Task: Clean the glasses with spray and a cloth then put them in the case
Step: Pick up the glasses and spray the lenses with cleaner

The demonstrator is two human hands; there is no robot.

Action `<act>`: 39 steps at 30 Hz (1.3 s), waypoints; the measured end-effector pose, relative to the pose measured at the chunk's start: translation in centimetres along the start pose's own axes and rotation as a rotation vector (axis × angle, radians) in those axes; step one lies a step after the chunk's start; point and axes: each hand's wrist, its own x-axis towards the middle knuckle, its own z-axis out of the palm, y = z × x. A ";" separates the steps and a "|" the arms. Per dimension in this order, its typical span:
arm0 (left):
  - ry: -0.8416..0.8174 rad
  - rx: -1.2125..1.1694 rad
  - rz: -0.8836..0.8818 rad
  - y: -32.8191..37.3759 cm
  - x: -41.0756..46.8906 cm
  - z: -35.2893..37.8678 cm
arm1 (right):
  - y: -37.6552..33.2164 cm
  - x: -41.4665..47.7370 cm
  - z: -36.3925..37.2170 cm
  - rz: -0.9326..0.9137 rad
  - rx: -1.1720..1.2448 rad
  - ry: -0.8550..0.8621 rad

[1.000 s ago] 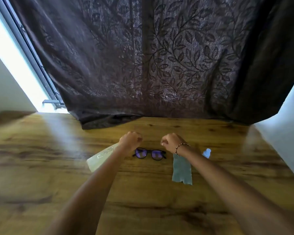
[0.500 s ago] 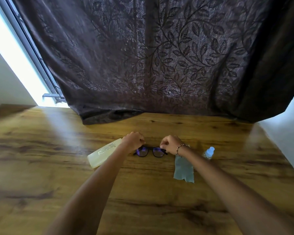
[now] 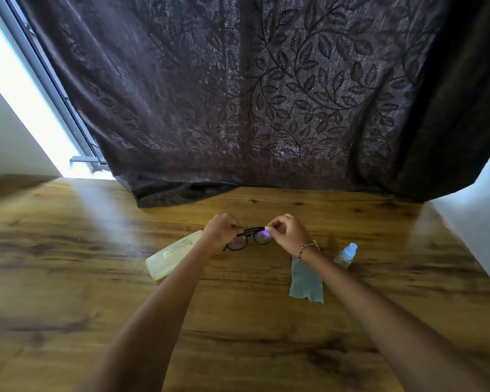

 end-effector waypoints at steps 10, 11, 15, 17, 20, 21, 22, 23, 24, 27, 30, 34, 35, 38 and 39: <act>0.274 0.050 -0.070 1.5 -1.1 -0.3 | -0.9 0.4 -0.1 0.177 0.090 0.049; 0.285 0.037 -0.089 1.5 -1.1 -0.4 | -0.9 0.5 -0.2 0.182 0.089 0.025; 0.344 -0.070 -0.202 1.3 -1.1 -1.0 | -0.6 0.6 -0.6 0.207 0.096 -0.141; 0.358 -0.181 -0.282 0.8 -0.9 -1.4 | -0.4 0.4 -0.7 0.208 0.048 -0.182; 0.338 -0.377 -0.323 -0.2 -0.6 -1.9 | -0.4 0.1 -0.7 0.207 0.014 -0.190; 0.323 -0.436 -0.319 -0.5 -0.7 -2.0 | -0.5 0.1 -0.7 0.212 0.010 -0.178; 0.307 -0.480 -0.308 -0.6 -0.8 -1.9 | -0.6 0.1 -0.6 0.221 0.004 -0.157; 0.295 -0.508 -0.292 -0.8 -1.0 -1.9 | -0.7 0.1 -0.6 0.233 -0.001 -0.130; 0.283 -0.526 -0.273 -0.9 -1.1 -1.9 | -0.8 0.2 -0.5 0.247 -0.002 -0.100; 0.213 -0.527 -0.199 -1.2 -1.4 -1.8 | -0.7 0.7 -0.6 0.302 0.052 -0.005; 0.137 -0.544 -0.109 -1.5 -2.0 -2.1 | -0.3 1.4 -1.4 0.410 0.172 0.046; -0.009 -0.518 0.091 -1.8 -3.2 -2.2 | 0.1 2.7 -2.8 0.547 0.300 0.075; -0.020 -0.432 0.160 -1.7 -3.5 -2.2 | 0.1 2.9 -3.1 0.579 0.337 0.081; 0.106 -0.135 0.293 -1.0 -3.8 -1.9 | 0.0 3.6 -3.7 0.617 0.371 0.083; 0.164 -0.096 0.317 -0.7 -3.8 -1.8 | 0.0 3.7 -3.9 0.624 0.376 0.082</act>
